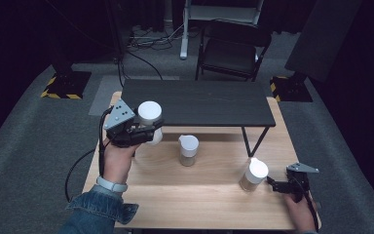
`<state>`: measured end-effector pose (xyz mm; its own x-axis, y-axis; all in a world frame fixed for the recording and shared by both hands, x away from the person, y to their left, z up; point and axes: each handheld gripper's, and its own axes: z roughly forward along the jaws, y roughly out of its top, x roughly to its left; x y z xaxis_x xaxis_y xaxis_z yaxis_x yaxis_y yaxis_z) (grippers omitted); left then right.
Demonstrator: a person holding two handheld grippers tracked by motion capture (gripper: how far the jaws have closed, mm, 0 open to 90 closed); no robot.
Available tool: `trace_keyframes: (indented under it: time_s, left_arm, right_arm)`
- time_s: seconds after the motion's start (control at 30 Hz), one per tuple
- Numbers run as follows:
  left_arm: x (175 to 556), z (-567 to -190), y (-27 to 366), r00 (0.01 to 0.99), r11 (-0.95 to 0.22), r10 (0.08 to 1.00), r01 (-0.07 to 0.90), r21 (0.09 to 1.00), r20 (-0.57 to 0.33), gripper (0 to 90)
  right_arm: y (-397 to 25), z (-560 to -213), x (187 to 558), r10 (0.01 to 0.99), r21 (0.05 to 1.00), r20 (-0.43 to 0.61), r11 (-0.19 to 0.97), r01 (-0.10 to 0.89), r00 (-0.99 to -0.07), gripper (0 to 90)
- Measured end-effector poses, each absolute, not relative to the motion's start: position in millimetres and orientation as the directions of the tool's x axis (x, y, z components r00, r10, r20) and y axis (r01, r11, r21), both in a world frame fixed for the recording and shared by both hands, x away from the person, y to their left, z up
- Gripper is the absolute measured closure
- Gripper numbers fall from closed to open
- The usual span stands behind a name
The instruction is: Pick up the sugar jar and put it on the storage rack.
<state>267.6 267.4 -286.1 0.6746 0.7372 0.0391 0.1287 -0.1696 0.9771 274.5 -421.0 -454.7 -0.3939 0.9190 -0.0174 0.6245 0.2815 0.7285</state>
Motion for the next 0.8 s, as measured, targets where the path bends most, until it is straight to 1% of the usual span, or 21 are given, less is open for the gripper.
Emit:
trace_keyframes:
  time_s: [0.57, 0.8]
  left_arm:
    - [278.2, -268.5, 263.1, 0.673, -0.152, 0.739, 0.120, 0.981, 0.033, 33.4]
    - [286.8, -264.9, 260.7, 0.666, -0.134, 0.746, 0.127, 0.983, 0.015, 33.4]
  right_arm:
    - [-421.0, -454.7, 274.6, 0.919, 0.728, -0.017, 0.281, 0.625, -0.394, 2.9]
    - [-421.1, -454.7, 274.6, 0.919, 0.729, -0.017, 0.281, 0.625, -0.394, 2.9]
